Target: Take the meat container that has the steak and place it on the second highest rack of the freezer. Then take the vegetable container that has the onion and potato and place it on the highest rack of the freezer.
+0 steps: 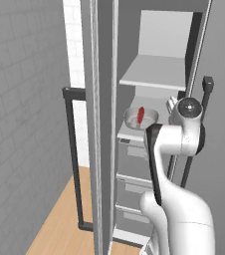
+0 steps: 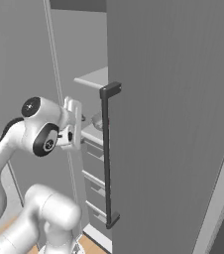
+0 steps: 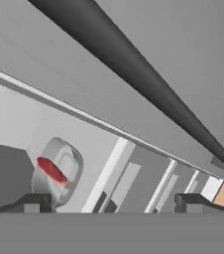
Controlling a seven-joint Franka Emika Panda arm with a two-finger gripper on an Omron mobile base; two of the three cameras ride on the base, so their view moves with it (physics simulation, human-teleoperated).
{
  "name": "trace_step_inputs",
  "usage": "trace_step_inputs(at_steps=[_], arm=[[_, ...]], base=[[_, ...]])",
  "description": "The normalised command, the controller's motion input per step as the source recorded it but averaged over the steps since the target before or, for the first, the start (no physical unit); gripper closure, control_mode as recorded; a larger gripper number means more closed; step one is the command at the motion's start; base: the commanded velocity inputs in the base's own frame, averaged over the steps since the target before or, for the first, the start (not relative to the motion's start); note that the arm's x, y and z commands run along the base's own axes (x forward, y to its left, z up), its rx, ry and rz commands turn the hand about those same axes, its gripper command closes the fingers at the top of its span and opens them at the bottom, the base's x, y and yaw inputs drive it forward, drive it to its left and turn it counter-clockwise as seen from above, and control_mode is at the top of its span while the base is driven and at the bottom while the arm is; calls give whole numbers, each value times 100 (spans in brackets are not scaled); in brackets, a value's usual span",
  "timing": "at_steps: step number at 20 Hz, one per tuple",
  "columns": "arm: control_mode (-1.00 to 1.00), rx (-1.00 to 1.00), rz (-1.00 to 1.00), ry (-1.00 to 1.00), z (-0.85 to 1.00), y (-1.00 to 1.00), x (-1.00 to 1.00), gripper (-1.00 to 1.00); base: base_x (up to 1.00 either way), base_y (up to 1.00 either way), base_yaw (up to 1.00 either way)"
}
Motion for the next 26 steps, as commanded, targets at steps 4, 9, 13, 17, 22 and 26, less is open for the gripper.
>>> trace_step_inputs(at_steps=[4,9,13,17,22,26], arm=[[-100,3,0,35,56,-1,-89,-100],[-100,2,0,15,4,0,-100,-100],[-100,3,0,1,0,0,-100,-100],[-100,2,0,0,0,0,-89,-100],[-100,0,0,0,4,0,-50,-100],[-100,0,0,3,0,0,0,-100]], base=[[0,0,0],[0,0,0],[0,0,0],[0,0,0],[0,0,0],[0,0,0]])
